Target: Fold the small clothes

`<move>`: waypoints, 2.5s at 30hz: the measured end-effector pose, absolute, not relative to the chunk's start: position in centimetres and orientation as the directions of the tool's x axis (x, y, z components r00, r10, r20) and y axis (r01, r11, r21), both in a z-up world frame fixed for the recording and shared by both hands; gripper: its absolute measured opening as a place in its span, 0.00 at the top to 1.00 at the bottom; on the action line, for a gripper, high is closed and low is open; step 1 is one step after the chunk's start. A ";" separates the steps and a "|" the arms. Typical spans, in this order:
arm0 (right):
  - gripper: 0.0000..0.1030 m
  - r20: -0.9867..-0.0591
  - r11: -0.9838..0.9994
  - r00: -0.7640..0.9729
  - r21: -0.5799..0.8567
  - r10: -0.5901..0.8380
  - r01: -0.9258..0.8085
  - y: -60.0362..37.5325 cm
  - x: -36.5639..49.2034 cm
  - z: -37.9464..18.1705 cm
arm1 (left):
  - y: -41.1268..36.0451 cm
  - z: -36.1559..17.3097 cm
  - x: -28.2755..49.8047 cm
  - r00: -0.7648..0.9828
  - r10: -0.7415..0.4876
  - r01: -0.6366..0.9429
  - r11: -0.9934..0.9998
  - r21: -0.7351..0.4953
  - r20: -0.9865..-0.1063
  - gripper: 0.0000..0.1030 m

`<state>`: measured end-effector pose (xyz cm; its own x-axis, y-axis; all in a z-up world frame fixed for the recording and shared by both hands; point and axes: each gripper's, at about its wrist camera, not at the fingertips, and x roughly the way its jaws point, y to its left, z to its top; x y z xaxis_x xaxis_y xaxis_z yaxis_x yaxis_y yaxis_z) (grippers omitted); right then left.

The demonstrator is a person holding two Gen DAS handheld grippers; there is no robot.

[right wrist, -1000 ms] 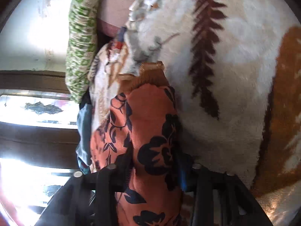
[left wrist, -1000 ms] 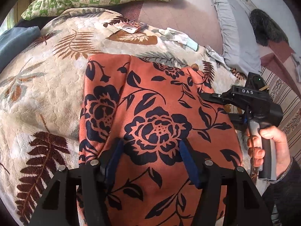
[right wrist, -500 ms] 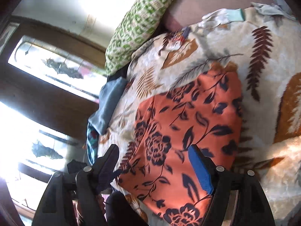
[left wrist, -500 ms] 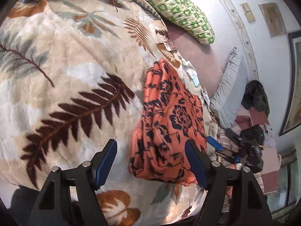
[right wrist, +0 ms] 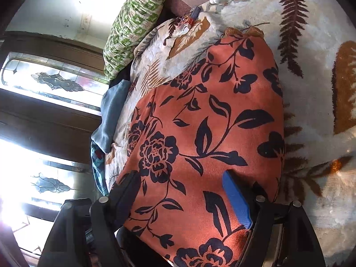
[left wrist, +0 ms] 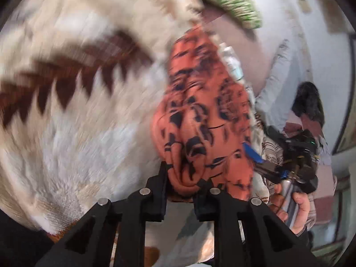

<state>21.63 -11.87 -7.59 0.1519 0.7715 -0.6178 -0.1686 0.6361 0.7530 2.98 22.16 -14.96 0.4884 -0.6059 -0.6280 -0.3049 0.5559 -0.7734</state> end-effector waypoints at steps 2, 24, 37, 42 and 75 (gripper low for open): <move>0.23 -0.610 0.626 0.140 0.762 0.780 -0.169 -11.9 21.6 -7.7 | 23.2 -13.6 2.7 0.516 -0.617 -0.298 0.521 -0.800 -0.594 0.67; 0.23 -0.508 0.522 0.120 0.827 0.853 -0.207 -13.6 21.4 -8.9 | 19.2 -9.9 18.2 0.481 -0.313 -0.130 0.899 -0.419 -0.819 0.73; 0.23 -0.568 0.582 0.130 0.792 0.813 -0.184 -12.7 21.3 -7.8 | 17.8 -3.9 12.7 0.587 -0.087 -0.104 0.978 -0.181 -0.805 0.20; 0.23 -0.595 0.611 0.138 0.773 0.792 -0.173 -12.3 21.3 -7.7 | 18.1 -3.6 11.4 0.587 -0.097 -0.119 0.972 -0.204 -0.803 0.20; 0.58 -0.611 0.664 0.264 0.709 0.747 -0.236 -18.8 20.8 -1.6 | 9.9 1.4 11.2 0.579 -0.392 0.068 0.897 -0.437 -0.714 0.73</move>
